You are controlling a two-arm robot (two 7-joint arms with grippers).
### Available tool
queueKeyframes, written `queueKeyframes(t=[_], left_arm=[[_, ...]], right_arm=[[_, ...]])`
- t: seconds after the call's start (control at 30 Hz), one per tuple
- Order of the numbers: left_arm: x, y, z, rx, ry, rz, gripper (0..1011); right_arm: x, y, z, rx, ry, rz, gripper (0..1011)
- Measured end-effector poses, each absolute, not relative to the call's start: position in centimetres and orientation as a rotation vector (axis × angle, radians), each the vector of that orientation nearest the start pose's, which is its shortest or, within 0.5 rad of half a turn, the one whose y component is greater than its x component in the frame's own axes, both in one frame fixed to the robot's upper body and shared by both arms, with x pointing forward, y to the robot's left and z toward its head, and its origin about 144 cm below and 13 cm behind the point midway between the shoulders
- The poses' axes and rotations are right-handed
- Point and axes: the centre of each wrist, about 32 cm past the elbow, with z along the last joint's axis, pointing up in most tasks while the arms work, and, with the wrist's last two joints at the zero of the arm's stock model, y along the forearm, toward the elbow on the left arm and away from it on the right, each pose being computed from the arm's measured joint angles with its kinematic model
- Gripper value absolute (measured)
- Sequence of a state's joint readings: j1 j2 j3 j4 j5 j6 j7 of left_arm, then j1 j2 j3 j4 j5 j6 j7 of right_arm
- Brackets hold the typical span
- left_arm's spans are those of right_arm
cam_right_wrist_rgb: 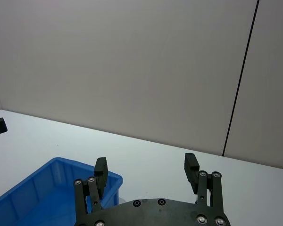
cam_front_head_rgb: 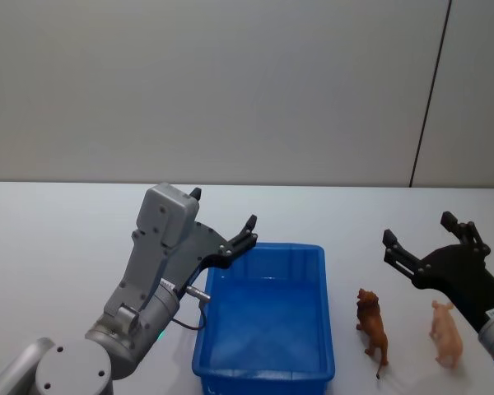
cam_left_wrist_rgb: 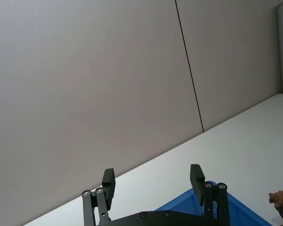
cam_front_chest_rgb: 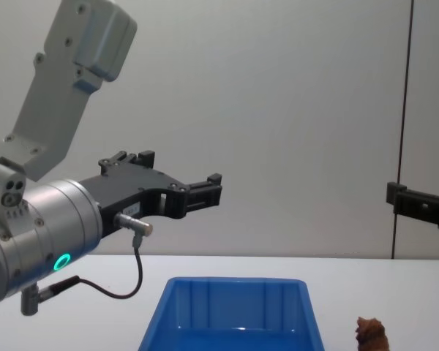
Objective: Pick up the two dolls from the table and place them into the box.
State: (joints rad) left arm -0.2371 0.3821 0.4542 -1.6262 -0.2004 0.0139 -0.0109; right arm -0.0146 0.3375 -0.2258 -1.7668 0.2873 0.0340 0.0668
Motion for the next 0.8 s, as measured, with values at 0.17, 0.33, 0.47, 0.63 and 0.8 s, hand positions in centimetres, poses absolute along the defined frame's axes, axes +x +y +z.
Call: queueKeyframes(t=[0.17, 0.33, 0.47, 0.63, 0.8], left_arm=[[49.2, 19.84, 120.44, 0.061, -0.268, 1.124, 1001], [49.2, 19.84, 120.44, 0.061, -0.268, 1.124, 1001], [49.2, 19.84, 120.44, 0.061, -0.268, 1.124, 1001], [49.2, 19.84, 120.44, 0.061, -0.268, 1.124, 1001], [49.2, 19.84, 120.44, 0.061, -0.268, 1.124, 1001]], right_arm=[[44.33, -23.71, 118.87, 0.026, -0.075, -1.229, 1001], [44.33, -23.71, 118.87, 0.026, -0.075, -1.229, 1001], [44.33, -23.71, 118.87, 0.026, -0.075, -1.229, 1001], [44.33, -23.71, 118.87, 0.026, -0.075, -1.229, 1001], [44.33, -23.71, 118.87, 0.026, -0.075, -1.229, 1001]])
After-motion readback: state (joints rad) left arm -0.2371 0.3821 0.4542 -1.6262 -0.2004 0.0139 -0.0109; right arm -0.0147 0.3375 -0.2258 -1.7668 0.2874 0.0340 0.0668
